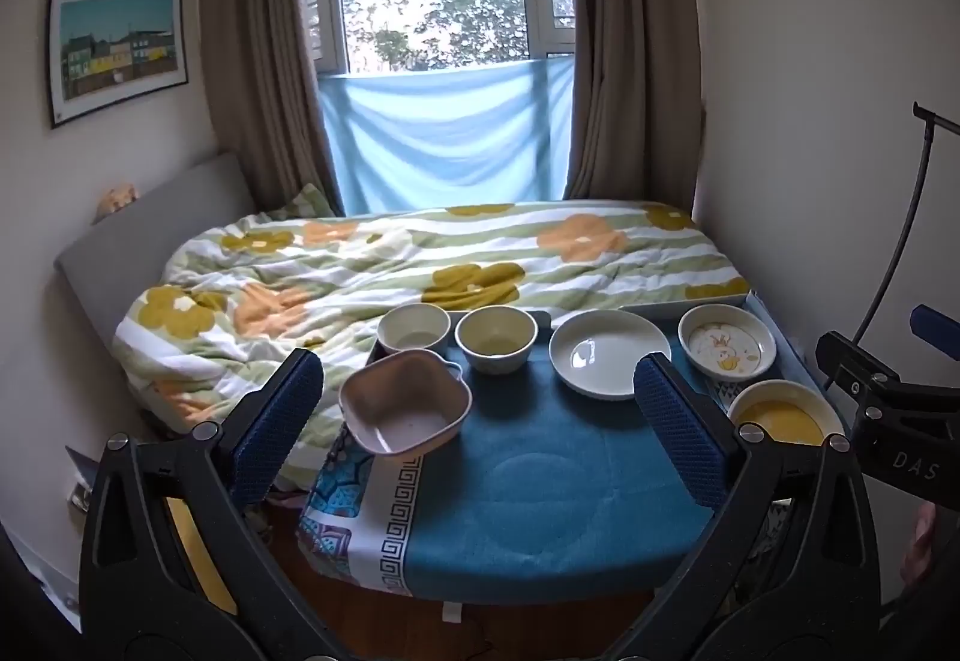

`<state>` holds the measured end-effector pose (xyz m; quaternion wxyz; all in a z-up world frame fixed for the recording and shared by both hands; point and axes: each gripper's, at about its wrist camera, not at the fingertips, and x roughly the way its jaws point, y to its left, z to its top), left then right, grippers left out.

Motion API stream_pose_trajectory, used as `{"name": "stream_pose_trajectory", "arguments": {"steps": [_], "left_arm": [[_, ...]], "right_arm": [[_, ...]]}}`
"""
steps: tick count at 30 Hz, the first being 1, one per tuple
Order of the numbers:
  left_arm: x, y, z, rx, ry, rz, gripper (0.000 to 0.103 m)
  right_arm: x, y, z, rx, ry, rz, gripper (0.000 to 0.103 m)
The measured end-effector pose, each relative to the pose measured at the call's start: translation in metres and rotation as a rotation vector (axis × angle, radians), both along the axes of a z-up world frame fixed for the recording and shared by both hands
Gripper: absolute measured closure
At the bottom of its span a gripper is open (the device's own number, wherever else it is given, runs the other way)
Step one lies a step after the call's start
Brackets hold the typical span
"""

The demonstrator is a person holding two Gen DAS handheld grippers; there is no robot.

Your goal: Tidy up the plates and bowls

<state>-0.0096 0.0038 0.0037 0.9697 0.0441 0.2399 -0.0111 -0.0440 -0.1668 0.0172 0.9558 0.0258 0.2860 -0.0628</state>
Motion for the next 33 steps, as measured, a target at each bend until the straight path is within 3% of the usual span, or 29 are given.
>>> {"name": "stream_pose_trajectory", "arguments": {"steps": [33], "left_arm": [[-0.0053,0.0036,0.0075,-0.006,-0.029,-0.014,0.000]], "right_arm": [[-0.0010,0.0033,0.0078,-0.004,-0.007,0.000,0.000]]}}
